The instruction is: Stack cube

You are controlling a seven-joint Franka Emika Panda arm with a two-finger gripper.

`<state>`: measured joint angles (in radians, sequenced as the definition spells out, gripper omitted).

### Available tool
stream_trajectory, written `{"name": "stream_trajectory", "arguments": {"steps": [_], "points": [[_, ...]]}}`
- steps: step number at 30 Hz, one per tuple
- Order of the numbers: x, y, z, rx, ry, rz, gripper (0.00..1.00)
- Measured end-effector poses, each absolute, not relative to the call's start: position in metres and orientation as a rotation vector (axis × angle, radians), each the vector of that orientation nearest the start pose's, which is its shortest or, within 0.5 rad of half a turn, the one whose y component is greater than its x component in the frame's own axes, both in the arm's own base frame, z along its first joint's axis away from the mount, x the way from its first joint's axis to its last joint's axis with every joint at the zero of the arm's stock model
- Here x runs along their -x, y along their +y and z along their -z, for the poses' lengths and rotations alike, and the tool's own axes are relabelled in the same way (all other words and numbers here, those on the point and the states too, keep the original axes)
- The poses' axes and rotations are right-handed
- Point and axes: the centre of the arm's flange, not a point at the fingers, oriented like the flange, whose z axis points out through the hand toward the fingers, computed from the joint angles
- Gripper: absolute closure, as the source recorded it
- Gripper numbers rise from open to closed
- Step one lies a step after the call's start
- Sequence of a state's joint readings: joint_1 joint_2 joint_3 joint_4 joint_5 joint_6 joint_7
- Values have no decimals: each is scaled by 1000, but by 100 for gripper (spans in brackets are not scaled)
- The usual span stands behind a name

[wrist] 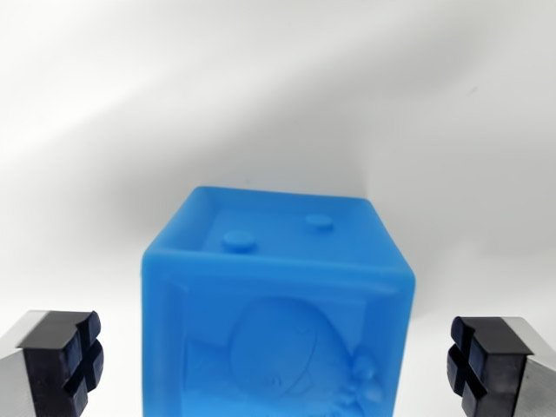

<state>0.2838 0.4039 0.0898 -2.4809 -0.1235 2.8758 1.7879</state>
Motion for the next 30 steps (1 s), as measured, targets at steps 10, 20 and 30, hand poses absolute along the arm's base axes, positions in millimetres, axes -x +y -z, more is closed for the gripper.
{"name": "stream_trajectory", "arguments": {"steps": [10, 20, 30], "points": [[-429, 180, -117, 2501, 1905, -7, 0], [-429, 180, -115, 2501, 1905, -5, 100], [-429, 180, -115, 2501, 1904, -5, 100]]}}
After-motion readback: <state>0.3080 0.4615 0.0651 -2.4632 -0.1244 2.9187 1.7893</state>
